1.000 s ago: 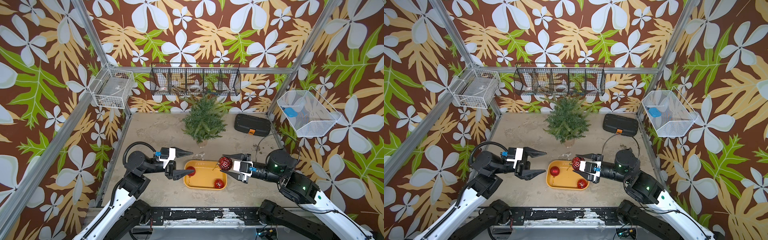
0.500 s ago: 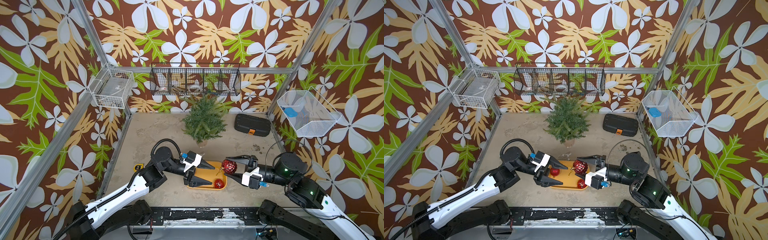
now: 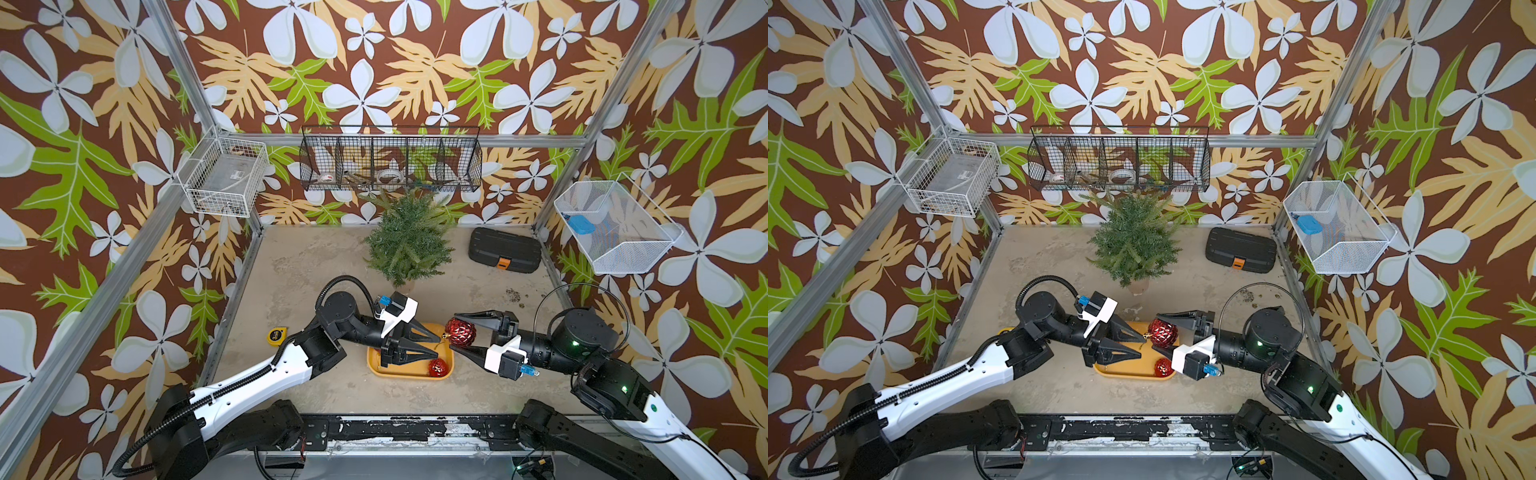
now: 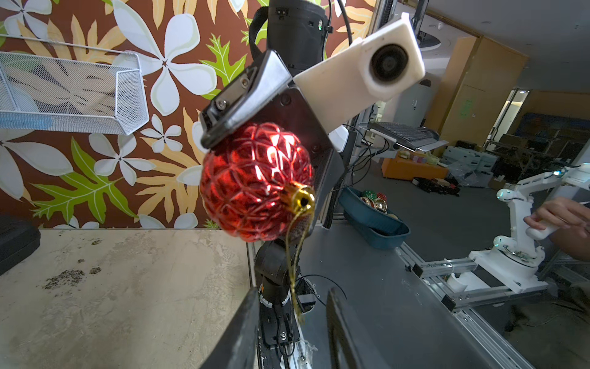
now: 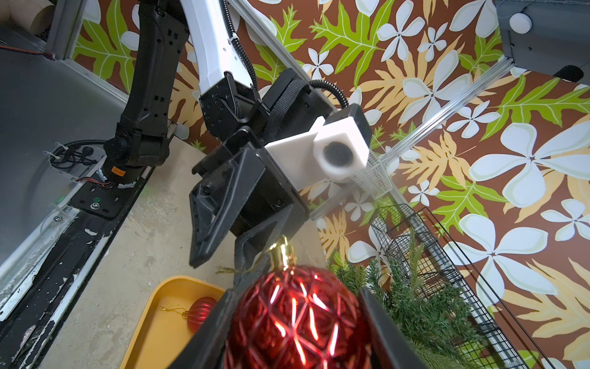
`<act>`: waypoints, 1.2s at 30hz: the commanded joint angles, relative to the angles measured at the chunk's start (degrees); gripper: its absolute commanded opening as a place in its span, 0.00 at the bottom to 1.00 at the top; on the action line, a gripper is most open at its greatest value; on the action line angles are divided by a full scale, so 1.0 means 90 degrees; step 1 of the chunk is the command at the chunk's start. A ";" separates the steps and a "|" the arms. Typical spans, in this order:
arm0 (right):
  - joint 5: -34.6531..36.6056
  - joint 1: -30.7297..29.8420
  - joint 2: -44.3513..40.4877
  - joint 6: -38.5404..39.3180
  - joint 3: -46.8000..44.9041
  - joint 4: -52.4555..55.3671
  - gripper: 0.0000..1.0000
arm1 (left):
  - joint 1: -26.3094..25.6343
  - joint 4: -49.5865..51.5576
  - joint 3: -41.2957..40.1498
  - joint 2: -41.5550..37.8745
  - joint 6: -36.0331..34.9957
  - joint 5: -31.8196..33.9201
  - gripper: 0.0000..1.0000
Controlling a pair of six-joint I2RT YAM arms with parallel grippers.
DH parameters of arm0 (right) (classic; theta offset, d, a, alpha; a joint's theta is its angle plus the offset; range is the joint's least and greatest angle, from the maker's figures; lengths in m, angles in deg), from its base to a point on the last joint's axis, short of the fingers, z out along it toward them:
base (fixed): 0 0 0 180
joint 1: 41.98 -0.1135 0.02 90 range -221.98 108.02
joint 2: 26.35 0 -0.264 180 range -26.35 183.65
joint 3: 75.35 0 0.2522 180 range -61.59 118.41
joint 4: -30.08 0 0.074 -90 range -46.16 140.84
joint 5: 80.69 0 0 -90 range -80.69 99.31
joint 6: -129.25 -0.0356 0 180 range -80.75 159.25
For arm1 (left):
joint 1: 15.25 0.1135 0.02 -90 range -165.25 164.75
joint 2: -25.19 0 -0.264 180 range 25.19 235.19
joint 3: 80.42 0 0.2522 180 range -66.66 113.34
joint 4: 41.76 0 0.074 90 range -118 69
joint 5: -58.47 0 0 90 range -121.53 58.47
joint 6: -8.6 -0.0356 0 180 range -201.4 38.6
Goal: Decorate the small christmas tree with ornaments
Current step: Hang an ornament on the christmas tree.
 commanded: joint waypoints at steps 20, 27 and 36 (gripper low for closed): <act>0.2070 -0.0003 0.0126 -0.1053 -0.0057 -0.0334 0.20 | -0.0003 0.4491 0.2265 0.0526 -0.3334 0.2229 0.00; 0.3179 0.0094 0.0233 -0.1067 -0.0312 -0.1011 0.22 | 0.0081 0.5609 0.3433 0.1436 -0.4303 0.2948 0.00; 0.0695 0.2956 0.0966 -0.2126 -0.0218 -0.1922 0.22 | 0.0688 0.5783 0.4588 0.2207 -0.4493 0.3121 0.00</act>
